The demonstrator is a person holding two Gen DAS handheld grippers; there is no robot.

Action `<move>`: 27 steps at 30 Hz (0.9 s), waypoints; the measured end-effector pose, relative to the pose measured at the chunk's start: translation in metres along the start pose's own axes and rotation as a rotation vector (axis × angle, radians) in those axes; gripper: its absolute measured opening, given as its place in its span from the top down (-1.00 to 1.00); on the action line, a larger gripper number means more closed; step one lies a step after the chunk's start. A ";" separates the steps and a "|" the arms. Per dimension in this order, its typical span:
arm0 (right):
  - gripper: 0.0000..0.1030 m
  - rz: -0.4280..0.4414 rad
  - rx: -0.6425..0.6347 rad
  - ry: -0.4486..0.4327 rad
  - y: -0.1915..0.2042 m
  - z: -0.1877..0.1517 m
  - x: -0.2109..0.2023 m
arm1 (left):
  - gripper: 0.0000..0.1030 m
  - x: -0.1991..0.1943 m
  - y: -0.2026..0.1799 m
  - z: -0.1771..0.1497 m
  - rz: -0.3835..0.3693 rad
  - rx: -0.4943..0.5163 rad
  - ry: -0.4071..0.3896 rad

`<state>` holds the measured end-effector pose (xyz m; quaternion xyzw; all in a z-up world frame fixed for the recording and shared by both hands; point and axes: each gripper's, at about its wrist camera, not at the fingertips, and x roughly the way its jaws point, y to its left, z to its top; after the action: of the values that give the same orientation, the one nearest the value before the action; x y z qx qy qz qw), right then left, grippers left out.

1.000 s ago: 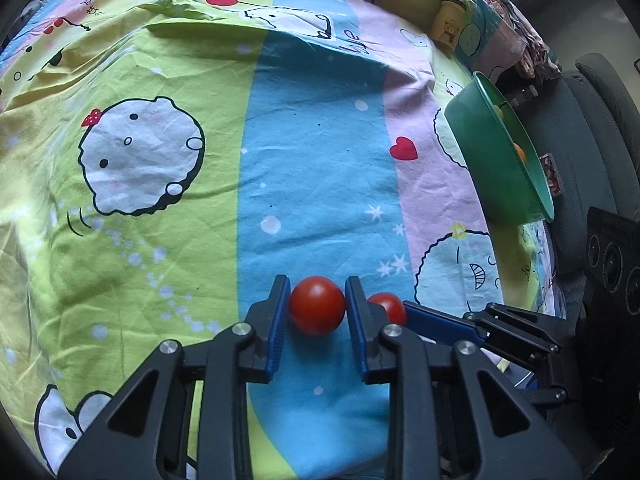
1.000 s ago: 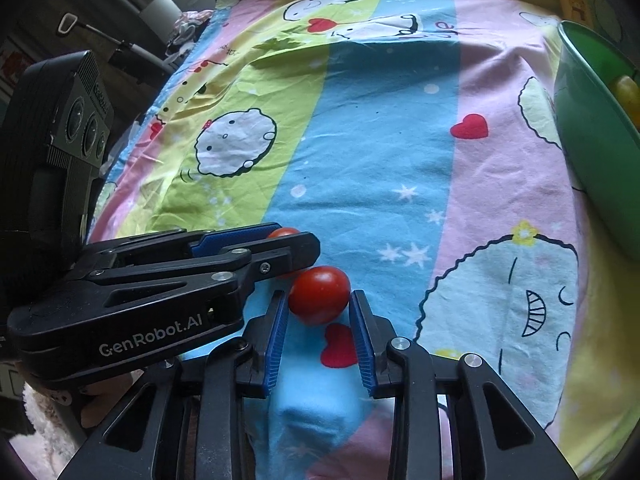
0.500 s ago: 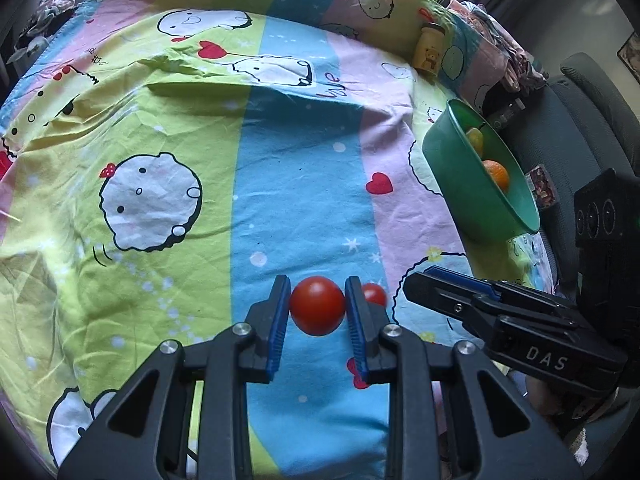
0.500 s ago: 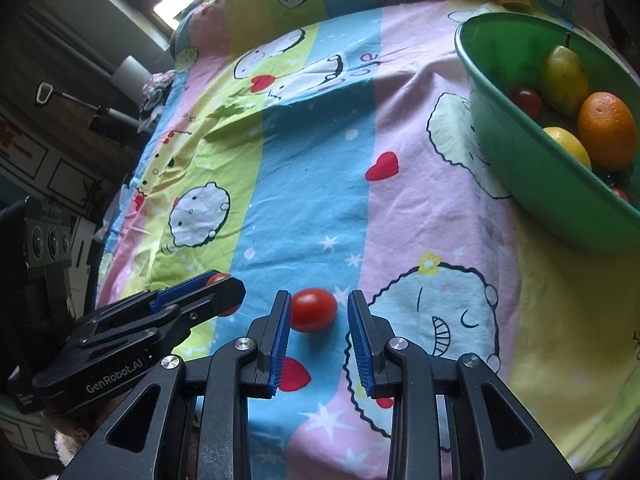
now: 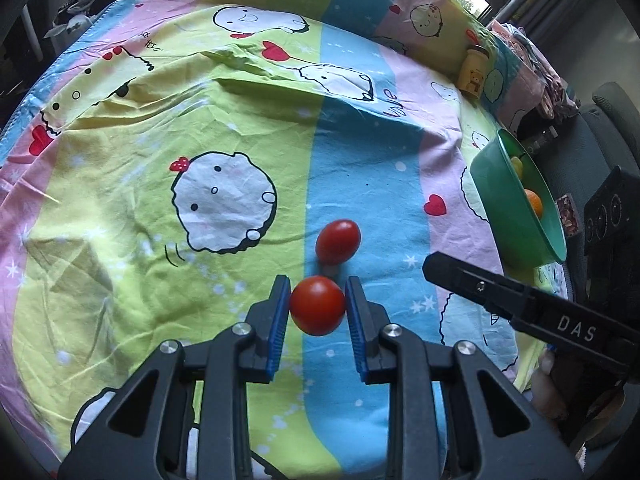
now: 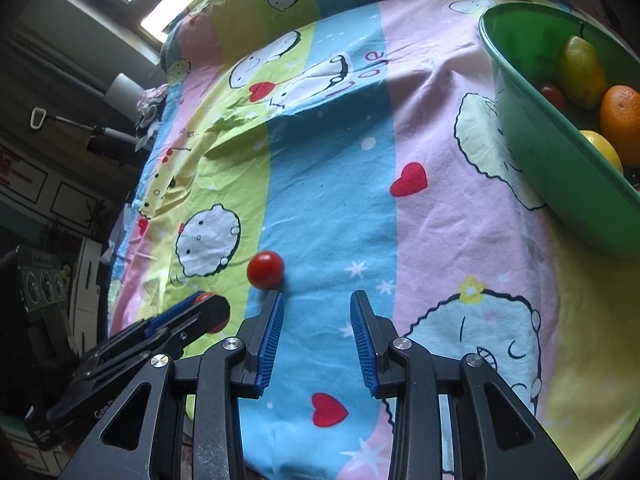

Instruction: Organize fruits

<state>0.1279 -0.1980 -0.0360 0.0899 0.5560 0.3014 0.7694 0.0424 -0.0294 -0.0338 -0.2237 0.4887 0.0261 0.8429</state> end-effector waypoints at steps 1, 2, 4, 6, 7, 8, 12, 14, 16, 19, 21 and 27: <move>0.05 0.018 -0.001 0.000 0.003 0.003 0.003 | 0.47 0.000 0.003 0.000 -0.004 -0.010 0.002; 0.00 0.037 -0.002 0.003 0.007 0.007 0.006 | 0.47 -0.002 0.006 0.000 -0.007 -0.019 0.000; -0.09 0.062 -0.008 0.000 0.017 0.014 0.012 | 0.47 -0.004 0.010 0.000 0.002 -0.027 -0.007; -0.09 0.056 -0.023 -0.016 0.029 0.022 0.018 | 0.47 -0.006 0.012 -0.001 0.010 -0.025 -0.011; -0.09 0.049 -0.033 -0.026 0.035 0.026 0.021 | 0.47 -0.005 0.013 -0.001 0.009 -0.027 -0.009; -0.09 0.043 -0.044 -0.036 0.041 0.030 0.025 | 0.47 -0.005 0.015 -0.001 0.007 -0.031 -0.008; -0.09 0.065 -0.050 -0.023 0.056 0.046 0.043 | 0.47 -0.008 0.025 0.001 -0.019 -0.057 -0.015; -0.09 0.063 -0.073 0.001 0.065 0.053 0.054 | 0.47 -0.011 0.031 0.003 -0.028 -0.078 -0.022; -0.09 0.013 -0.122 0.000 0.077 0.060 0.064 | 0.47 -0.012 0.035 0.004 -0.025 -0.087 -0.024; -0.09 -0.090 -0.160 0.005 0.084 0.068 0.085 | 0.47 -0.011 0.038 0.004 -0.020 -0.092 -0.016; -0.07 -0.110 -0.155 0.053 0.081 0.069 0.099 | 0.47 -0.010 0.040 0.004 -0.021 -0.095 -0.011; 0.34 -0.203 -0.227 0.044 0.086 0.059 0.104 | 0.47 -0.013 0.042 0.004 -0.028 -0.095 -0.017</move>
<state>0.1715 -0.0585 -0.0572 -0.0608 0.5412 0.2847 0.7889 0.0276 0.0123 -0.0358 -0.2699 0.4767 0.0394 0.8357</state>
